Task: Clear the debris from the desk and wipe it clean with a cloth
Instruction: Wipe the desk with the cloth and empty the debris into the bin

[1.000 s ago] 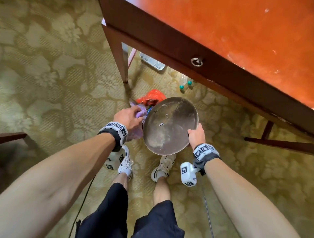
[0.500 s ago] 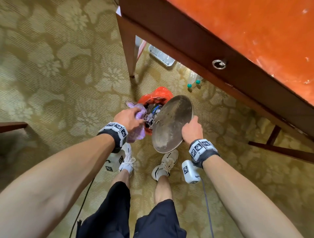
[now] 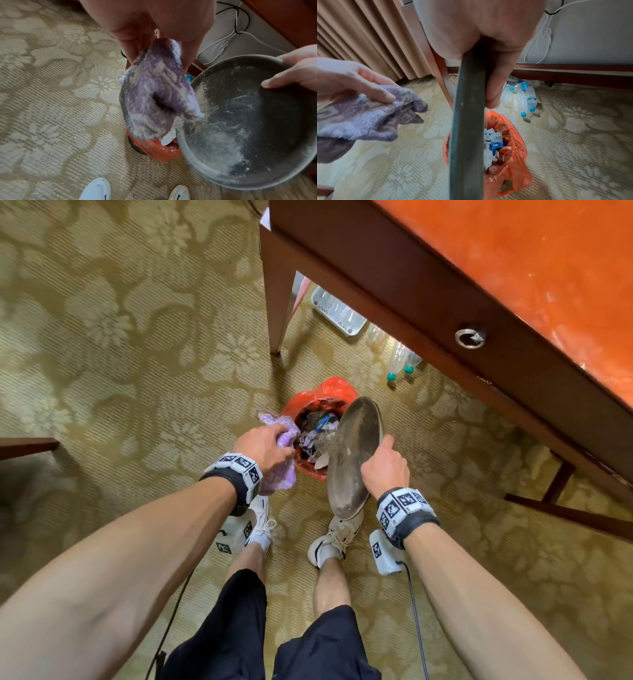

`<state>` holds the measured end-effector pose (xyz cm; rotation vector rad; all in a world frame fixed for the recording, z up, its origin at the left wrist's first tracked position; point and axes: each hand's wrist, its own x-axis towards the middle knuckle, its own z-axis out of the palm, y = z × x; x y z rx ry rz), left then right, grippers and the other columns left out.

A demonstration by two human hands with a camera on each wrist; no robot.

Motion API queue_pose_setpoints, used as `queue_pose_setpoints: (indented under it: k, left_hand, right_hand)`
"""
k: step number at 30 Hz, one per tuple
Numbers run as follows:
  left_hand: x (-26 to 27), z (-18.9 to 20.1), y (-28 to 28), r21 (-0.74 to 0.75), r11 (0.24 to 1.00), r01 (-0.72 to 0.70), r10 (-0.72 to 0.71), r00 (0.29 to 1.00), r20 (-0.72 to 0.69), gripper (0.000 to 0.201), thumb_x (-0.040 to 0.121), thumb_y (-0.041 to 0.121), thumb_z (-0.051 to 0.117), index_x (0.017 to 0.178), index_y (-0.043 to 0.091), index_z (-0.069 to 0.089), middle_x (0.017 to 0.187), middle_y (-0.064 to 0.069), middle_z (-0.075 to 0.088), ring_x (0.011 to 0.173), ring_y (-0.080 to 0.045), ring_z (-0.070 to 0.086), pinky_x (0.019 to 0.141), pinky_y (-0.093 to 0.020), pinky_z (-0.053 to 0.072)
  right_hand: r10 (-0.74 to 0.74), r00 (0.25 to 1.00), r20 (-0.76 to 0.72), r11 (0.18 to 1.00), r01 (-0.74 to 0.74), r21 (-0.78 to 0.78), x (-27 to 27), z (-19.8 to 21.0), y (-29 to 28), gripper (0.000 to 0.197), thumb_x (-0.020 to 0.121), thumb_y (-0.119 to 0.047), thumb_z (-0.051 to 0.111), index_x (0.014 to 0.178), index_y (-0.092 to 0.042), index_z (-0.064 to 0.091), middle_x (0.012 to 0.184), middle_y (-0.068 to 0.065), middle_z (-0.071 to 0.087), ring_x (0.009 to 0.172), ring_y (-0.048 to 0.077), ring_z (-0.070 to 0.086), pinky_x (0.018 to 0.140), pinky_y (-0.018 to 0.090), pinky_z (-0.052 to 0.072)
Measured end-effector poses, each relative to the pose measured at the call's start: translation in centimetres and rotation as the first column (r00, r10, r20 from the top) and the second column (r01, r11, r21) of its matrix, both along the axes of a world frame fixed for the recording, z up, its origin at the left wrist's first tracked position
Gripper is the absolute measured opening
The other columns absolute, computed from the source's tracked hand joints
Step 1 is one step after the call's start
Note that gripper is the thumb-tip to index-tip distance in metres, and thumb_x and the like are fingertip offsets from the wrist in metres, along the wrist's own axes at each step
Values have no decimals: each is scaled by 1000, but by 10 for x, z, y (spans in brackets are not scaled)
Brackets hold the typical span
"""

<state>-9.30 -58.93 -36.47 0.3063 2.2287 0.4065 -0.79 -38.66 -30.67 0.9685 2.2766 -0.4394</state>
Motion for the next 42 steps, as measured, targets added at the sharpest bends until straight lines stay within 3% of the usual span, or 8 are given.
queue_pose_setpoints:
  k: [7, 17, 24, 33, 42]
  left_hand:
    - [4, -4, -11, -17, 1000, -3, 3, 1000, 4, 51, 92, 44, 59, 138, 25, 49, 129, -5, 63, 113, -28, 60, 93, -41, 50]
    - [4, -4, -6, 27, 1000, 3, -3, 1000, -18, 53, 92, 45, 58, 140, 25, 48, 133, -4, 60, 117, -27, 58, 96, -42, 48]
    - [1, -5, -5, 10, 1000, 8, -8, 1000, -3, 53, 92, 47, 58, 140, 26, 48, 133, -4, 61, 116, -27, 59, 95, -42, 49]
    - [3, -12, -3, 9, 1000, 1, -1, 1000, 13, 54, 93, 45, 58, 142, 26, 46, 137, -4, 57, 121, -26, 56, 99, -43, 47]
    - [-1, -15, -8, -2, 1000, -15, 15, 1000, 0, 53, 92, 47, 58, 140, 27, 48, 134, -2, 60, 119, -26, 57, 97, -41, 47]
  right_hand:
    - [-26, 1000, -16, 1000, 26, 10, 3, 7, -1, 49, 91, -8, 47, 138, -1, 31, 116, 26, 62, 107, 42, 59, 87, 43, 43]
    - [-59, 998, -24, 998, 60, 29, 10, 2, -5, 57, 90, -8, 46, 144, -3, 27, 118, 26, 62, 110, 42, 57, 91, 45, 43]
    - [-65, 996, -56, 997, 67, 41, 5, 20, 1, 61, 91, -6, 45, 148, -5, 24, 117, 25, 62, 110, 42, 57, 90, 43, 42]
    - [-68, 998, 18, 998, 68, 8, -4, -17, -3, 53, 89, -8, 49, 139, -2, 32, 116, 25, 63, 110, 41, 57, 91, 45, 43]
    - [-15, 1000, 22, 1000, 15, 23, -9, -24, 1, 50, 89, -7, 47, 136, -2, 33, 114, 25, 63, 109, 41, 58, 87, 44, 43]
